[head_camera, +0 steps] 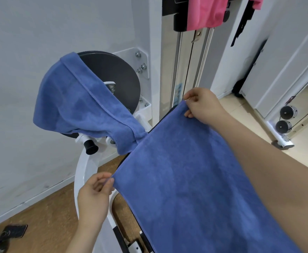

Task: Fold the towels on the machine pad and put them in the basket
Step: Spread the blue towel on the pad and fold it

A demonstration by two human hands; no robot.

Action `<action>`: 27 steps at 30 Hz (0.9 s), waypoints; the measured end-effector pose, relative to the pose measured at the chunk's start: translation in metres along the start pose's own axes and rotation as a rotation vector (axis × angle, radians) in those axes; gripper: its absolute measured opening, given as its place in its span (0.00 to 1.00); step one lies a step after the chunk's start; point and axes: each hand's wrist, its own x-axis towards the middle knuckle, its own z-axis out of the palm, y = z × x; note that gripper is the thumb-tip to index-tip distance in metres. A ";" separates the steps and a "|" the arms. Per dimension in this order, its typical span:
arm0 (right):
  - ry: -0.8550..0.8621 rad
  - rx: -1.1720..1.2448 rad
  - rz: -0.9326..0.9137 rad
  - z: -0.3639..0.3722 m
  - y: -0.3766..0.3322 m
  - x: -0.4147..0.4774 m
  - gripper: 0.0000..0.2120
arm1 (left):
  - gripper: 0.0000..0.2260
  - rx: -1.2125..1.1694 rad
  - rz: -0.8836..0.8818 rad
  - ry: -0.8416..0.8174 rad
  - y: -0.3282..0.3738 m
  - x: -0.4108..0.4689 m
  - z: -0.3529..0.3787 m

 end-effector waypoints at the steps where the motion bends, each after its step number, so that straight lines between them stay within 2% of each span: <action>1: -0.035 0.091 0.026 -0.007 -0.002 -0.008 0.10 | 0.09 -0.036 0.005 -0.024 0.005 -0.012 -0.005; 3: -0.065 0.136 0.049 -0.025 -0.003 -0.033 0.13 | 0.13 -0.058 0.035 -0.101 0.011 -0.043 -0.014; 5: 0.006 0.084 0.034 -0.045 -0.001 -0.064 0.17 | 0.17 -0.025 0.082 -0.225 0.014 -0.078 -0.020; 7: 0.110 0.077 0.008 -0.064 0.007 -0.097 0.08 | 0.18 -0.001 0.163 -0.363 0.013 -0.111 -0.024; 8: 0.139 0.083 0.013 -0.073 0.011 -0.115 0.06 | 0.16 0.011 0.211 -0.420 0.013 -0.127 -0.025; 10: 0.158 0.105 0.047 -0.091 0.022 -0.152 0.14 | 0.12 0.015 0.267 -0.505 0.011 -0.156 -0.026; 14: 0.228 0.068 0.096 -0.127 0.045 -0.234 0.22 | 0.13 0.045 0.367 -0.621 0.004 -0.214 -0.021; 16: 0.286 0.066 0.149 -0.145 0.063 -0.270 0.23 | 0.19 0.079 0.425 -0.656 0.000 -0.241 -0.018; 18: 0.325 0.049 0.203 -0.160 0.084 -0.302 0.23 | 0.20 0.101 0.452 -0.704 -0.003 -0.268 -0.015; 23: 0.386 -0.086 0.251 -0.182 0.128 -0.365 0.21 | 0.17 0.102 0.573 -0.723 -0.014 -0.325 -0.002; 27: 0.425 -0.159 0.212 -0.196 0.142 -0.399 0.17 | 0.10 0.129 0.598 -0.727 -0.027 -0.382 0.013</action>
